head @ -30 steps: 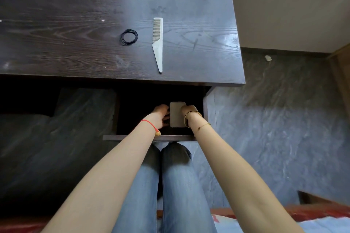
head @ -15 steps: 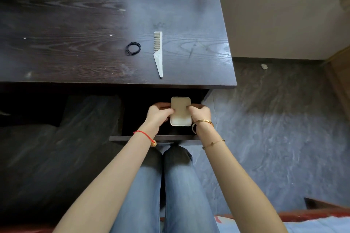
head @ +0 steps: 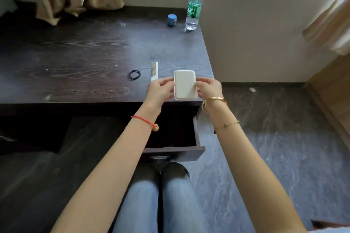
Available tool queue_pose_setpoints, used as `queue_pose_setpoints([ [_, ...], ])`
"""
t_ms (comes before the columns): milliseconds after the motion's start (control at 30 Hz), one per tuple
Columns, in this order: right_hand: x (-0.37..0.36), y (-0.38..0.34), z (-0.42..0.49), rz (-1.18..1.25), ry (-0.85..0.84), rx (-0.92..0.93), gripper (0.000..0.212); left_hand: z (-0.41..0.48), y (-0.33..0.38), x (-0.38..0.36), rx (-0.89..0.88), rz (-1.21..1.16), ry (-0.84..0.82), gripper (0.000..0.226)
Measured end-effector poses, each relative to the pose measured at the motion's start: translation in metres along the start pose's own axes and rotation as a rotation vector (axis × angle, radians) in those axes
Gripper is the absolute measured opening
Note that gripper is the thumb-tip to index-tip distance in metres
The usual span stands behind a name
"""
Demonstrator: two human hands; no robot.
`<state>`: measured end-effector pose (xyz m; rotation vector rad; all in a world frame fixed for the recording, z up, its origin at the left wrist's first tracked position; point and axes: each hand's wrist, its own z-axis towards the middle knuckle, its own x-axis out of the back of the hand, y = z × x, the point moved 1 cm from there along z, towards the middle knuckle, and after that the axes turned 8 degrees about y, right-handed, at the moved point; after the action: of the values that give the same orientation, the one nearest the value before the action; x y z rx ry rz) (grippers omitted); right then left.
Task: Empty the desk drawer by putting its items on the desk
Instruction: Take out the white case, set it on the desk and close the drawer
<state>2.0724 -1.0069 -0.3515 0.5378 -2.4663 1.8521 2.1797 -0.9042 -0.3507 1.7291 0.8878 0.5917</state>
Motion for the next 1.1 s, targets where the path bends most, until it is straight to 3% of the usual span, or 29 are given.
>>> queue_pose_setpoints([
  [133, -0.012, -0.023, 0.028, -0.051, -0.010, 0.038, 0.035, 0.025, 0.021, -0.008, 0.066, -0.058, -0.017, 0.020],
  [267, -0.035, -0.017, 0.070, -0.121, -0.010, 0.046, 0.049, 0.049, 0.024, -0.016, 0.135, -0.042, -0.052, 0.027],
  [300, -0.041, -0.013, 0.080, -0.154, -0.008, 0.033, 0.045, 0.054, 0.023, -0.017, 0.144, -0.029, -0.060, 0.027],
  [367, -0.048, -0.021, 0.075, -0.229, -0.002, -0.002, 0.014, 0.064, 0.020, -0.019, 0.146, 0.008, -0.073, 0.028],
  [500, -0.056, -0.026, 0.067, -0.339, -0.015, 0.032, 0.036, 0.080, 0.012, -0.019, 0.118, 0.110, -0.135, 0.040],
  [733, -0.065, -0.012, 0.078, -0.390, -0.027, 0.016, 0.029, 0.087, 0.002, -0.016, 0.122, 0.147, -0.180, 0.056],
  [967, -0.060, -0.005, 0.071, -0.268, -0.042, 0.021, 0.030, 0.078, -0.002, -0.007, 0.065, 0.114, -0.087, 0.048],
  [1100, -0.047, 0.006, 0.048, -0.046, 0.005, 0.019, 0.042, 0.051, -0.007, 0.016, -0.006, 0.045, -0.063, 0.044],
])
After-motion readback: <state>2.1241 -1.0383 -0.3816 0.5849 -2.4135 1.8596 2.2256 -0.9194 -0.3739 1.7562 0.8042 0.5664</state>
